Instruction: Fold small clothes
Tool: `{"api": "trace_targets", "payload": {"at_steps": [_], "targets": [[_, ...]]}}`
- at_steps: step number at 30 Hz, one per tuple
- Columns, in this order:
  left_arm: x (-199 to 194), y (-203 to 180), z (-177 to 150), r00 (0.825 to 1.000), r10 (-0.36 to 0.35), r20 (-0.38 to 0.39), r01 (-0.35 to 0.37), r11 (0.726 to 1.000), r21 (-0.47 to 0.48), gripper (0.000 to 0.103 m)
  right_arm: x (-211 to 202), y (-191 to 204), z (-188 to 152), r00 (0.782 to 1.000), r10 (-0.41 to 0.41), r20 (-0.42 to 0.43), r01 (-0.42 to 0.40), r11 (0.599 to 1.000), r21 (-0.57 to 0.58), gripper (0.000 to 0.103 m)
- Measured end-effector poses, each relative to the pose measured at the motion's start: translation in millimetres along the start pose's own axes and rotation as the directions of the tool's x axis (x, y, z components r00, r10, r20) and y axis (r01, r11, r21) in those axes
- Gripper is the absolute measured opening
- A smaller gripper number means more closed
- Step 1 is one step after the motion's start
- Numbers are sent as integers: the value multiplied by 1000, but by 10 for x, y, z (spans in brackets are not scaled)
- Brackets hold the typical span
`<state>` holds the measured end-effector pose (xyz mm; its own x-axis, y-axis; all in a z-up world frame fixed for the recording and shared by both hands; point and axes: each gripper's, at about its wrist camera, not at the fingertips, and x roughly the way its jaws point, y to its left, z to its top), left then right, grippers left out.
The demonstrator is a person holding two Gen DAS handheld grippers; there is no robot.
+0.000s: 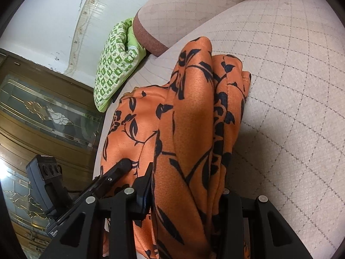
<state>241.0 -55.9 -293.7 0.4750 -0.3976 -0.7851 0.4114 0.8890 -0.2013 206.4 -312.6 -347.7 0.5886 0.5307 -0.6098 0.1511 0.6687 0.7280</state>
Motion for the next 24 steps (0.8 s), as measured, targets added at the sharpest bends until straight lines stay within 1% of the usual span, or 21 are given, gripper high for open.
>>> {"api": "trace_targets", "payload": {"at_steps": [6, 10, 14, 16, 18, 22, 24], "targets": [[30, -10, 4, 1000, 12, -15, -12, 1000, 1, 43, 22, -44, 3, 1000, -11, -9, 11, 1000, 3, 40], [56, -25, 2, 999, 41, -24, -41, 999, 12, 49, 62, -91, 13, 1000, -20, -24, 20, 1000, 9, 40], [72, -43, -7, 997, 78, -23, -78, 997, 28, 54, 122, -149, 36, 999, -25, -47, 26, 999, 33, 48], [74, -56, -13, 995, 98, -19, -97, 994, 41, 60, 132, -191, 46, 998, -31, -58, 34, 998, 52, 52], [65, -69, -20, 992, 123, -9, -123, 991, 54, 64, 121, -216, 53, 997, -33, -65, 36, 998, 54, 56], [43, -90, -9, 988, 152, 4, -152, 986, 70, 65, 10, -235, 64, 998, -45, -54, 46, 998, 33, 56], [17, -111, -1, 985, 169, 16, -170, 983, 74, 65, -94, -242, 81, 998, -53, -28, 54, 998, 22, 56]]}}
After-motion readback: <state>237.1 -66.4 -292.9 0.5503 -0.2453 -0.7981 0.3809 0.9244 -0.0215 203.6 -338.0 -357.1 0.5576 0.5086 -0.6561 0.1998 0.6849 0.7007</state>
